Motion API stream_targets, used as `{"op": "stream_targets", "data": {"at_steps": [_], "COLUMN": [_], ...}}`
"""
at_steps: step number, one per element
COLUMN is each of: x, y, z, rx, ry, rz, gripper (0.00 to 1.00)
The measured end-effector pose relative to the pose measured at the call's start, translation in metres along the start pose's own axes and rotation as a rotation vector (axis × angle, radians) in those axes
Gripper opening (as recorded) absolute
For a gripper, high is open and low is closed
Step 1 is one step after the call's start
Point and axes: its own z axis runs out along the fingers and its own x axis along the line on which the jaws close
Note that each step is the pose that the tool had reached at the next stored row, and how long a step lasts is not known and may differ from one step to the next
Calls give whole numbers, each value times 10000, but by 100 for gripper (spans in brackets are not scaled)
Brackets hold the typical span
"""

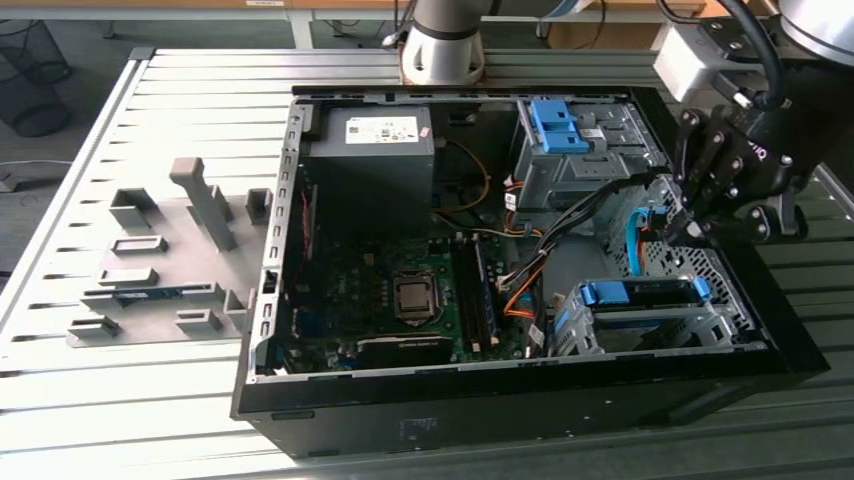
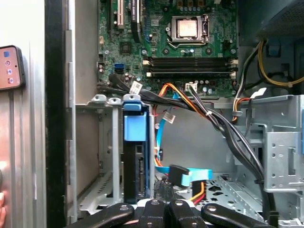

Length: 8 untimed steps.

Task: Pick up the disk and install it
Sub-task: 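Insert the first disk wire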

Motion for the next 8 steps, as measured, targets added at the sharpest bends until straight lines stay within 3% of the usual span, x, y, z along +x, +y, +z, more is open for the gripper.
{"op": "stream_targets", "data": {"at_steps": [2, 8], "x": [-38, -67], "y": [-5, -12], "z": [-2, -2], "rx": [2, 0], "ry": [54, 57], "rz": [0, 1], "gripper": [11, 11]}}
